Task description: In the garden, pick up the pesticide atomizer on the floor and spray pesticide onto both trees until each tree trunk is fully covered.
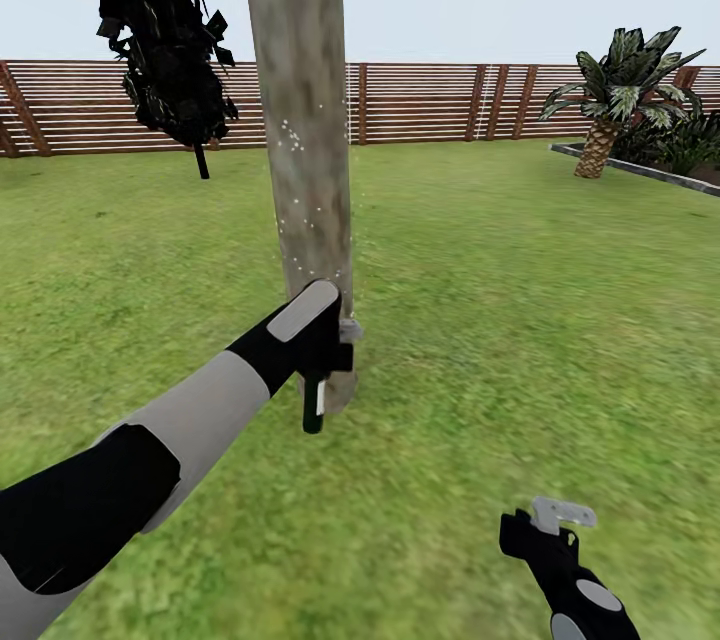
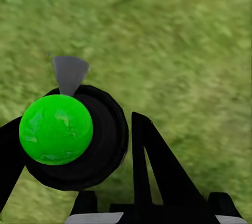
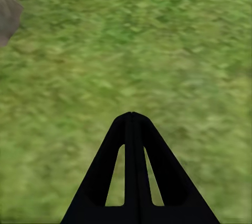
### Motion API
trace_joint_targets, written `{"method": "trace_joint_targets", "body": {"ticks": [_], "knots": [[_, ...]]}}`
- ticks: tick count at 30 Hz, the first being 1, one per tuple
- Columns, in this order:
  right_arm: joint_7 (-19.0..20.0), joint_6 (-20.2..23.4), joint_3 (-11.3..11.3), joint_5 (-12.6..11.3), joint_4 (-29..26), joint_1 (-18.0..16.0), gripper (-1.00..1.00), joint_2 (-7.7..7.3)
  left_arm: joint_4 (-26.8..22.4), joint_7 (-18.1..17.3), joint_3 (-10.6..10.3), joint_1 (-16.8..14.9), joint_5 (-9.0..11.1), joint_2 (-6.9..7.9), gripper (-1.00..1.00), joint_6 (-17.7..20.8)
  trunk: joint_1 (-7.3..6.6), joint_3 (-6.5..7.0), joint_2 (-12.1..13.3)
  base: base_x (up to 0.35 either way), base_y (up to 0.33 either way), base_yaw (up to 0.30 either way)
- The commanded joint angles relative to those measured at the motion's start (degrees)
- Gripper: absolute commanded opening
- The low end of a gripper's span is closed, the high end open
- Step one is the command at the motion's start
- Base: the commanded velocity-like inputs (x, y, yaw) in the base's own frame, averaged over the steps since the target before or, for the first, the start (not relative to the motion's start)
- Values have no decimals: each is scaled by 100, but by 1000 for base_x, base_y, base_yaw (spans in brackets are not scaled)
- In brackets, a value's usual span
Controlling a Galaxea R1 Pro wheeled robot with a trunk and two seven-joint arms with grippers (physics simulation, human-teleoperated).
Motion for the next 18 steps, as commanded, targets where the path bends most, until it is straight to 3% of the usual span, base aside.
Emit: {"method": "trace_joint_targets", "body": {"ticks": [1,8,18], "knots": [[-52,16,15,-38,-10,-2,-100,-6,-43,133,-21,-16,51,0,-100,40,-1,-5,-3,0,0,0],[-52,23,17,-38,-3,4,-100,-6,-223,452,-23,-328,100,-13,-100,19,-1,-5,-3,0,0,0],[-52,33,17,-39,-2,5,-100,3,-40,607,1,-1579,211,-18,-100,13,-1,-5,-3,0,0,0]]}}
